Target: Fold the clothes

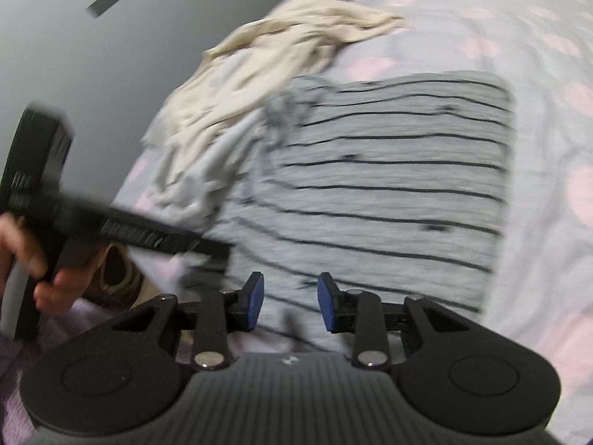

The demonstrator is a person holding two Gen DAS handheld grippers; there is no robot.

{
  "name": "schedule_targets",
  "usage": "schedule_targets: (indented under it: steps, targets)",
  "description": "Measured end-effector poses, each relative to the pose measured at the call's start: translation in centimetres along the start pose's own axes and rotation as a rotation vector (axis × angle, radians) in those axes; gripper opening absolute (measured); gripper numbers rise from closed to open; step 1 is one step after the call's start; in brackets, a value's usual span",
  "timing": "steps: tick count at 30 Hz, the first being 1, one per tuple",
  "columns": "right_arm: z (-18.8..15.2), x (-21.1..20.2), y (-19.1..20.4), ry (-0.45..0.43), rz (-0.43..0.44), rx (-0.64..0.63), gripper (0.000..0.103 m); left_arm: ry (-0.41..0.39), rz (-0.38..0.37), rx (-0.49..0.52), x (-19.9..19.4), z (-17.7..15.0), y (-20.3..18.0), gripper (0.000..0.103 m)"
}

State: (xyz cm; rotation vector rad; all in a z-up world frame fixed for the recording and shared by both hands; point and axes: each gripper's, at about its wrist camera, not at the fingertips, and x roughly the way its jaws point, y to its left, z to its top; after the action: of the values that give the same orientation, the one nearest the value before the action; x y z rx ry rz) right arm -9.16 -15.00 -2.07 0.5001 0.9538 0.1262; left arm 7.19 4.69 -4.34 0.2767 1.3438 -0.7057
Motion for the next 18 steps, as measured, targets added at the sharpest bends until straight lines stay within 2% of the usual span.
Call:
schedule_targets:
  steps: [1,2,3,5,14,16,17,18]
  targets:
    - [0.0,-0.3,-0.7,-0.006,-0.017,0.020,0.036,0.005,0.013,0.006,0.3,-0.1,-0.1,0.039]
    - [0.1,-0.4,-1.2,-0.009,-0.033,0.038,0.036,0.011,0.026,0.013,0.5,-0.2,-0.1,0.024]
    - [0.2,-0.4,-1.7,-0.009,-0.049,0.053,0.036,0.009,0.033,0.015,0.5,-0.2,-0.1,0.015]
    - [0.3,-0.5,-2.5,-0.008,-0.080,0.069,0.036,-0.002,0.039,0.013,0.1,-0.1,0.0,0.008]
    - [0.0,-0.5,-3.6,0.023,-0.124,0.083,0.036,-0.053,0.068,0.006,-1.8,0.4,0.5,0.006]
    - [-0.1,-0.4,-3.8,0.029,-0.124,0.084,0.036,-0.046,0.077,0.007,-0.7,0.5,0.3,0.006]
    - [-0.2,-0.4,-3.9,0.031,-0.126,0.083,0.036,-0.031,0.083,0.013,-0.1,0.5,0.2,0.008]
    - [-0.2,-0.4,-3.9,0.034,-0.129,0.081,0.036,-0.025,0.091,0.017,0.2,0.5,0.1,0.014]
